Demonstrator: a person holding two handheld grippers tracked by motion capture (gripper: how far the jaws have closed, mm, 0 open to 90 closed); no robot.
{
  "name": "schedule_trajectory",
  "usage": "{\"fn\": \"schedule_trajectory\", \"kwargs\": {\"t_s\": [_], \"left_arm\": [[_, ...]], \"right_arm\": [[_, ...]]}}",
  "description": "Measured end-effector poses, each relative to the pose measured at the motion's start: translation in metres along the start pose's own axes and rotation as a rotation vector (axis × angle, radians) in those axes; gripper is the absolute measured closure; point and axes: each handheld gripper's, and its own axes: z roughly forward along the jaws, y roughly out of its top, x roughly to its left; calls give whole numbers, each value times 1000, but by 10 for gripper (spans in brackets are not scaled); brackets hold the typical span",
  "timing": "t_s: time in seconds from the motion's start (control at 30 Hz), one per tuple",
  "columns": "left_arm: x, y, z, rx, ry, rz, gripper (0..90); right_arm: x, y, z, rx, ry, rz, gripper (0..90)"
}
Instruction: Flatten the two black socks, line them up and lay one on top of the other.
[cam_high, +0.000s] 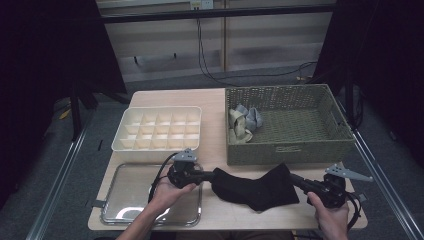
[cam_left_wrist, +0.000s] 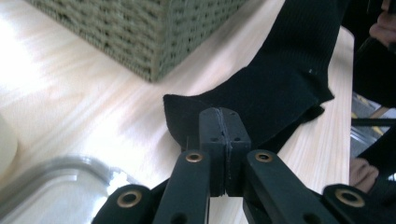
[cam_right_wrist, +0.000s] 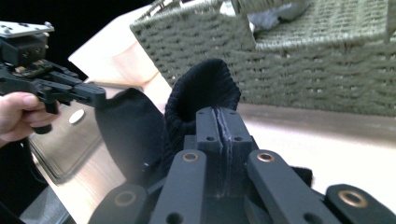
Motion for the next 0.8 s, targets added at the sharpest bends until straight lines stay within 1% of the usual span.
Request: {"fn": "schedule_trajectory", "kwargs": {"t_s": [0.1, 0.13, 0.23, 0.27, 0.4, 0.47, 0.5, 0.53, 0.57, 0.6, 0.67, 0.7, 0.73, 0.77, 0.8], "left_arm": [[3, -5, 6, 23, -6, -10, 895], [3, -5, 8, 22, -11, -14, 894], [2, -5, 12, 35, -20, -8, 891], [1, -6, 14, 32, -20, -11, 890], [1, -8, 15, 52, -20, -15, 870], [1, -9, 15, 46, -19, -14, 847], [2, -9, 15, 42, -21, -16, 846], [2, -9, 13, 49, -16, -11, 840], [2, -9, 13, 43, -19, -16, 825], [2, -9, 12, 41, -21, -18, 821], [2, -9, 12, 43, -17, -15, 813], [2, -9, 12, 42, -19, -13, 806], [2, -8, 12, 44, -14, -13, 797], [3, -8, 11, 44, -16, -10, 786], [3, -8, 11, 45, -14, -11, 776]], "right_arm": [[-4, -4, 1, 25, -15, 7, 878], [-5, -6, 1, 35, -22, 12, 877], [-8, -11, -1, 55, -46, 4, 884], [-8, -12, -3, 55, -52, 6, 873], [-10, -13, -3, 59, -58, 3, 825], [-8, -13, -1, 66, -67, -4, 769], [-7, -13, -2, 63, -88, -13, 733], [-6, -12, -3, 56, -103, -15, 734], [-6, -10, -5, 45, -97, -17, 734], [-5, -10, -7, 36, -101, -21, 732], [-6, -10, -9, 41, -111, -23, 725], [-6, -10, -11, 37, -124, -27, 722], [-7, -10, -12, 35, -122, -26, 718], [-9, -10, -12, 37, -112, -19, 692], [-10, -10, -10, 55, -108, -9, 678]]}}
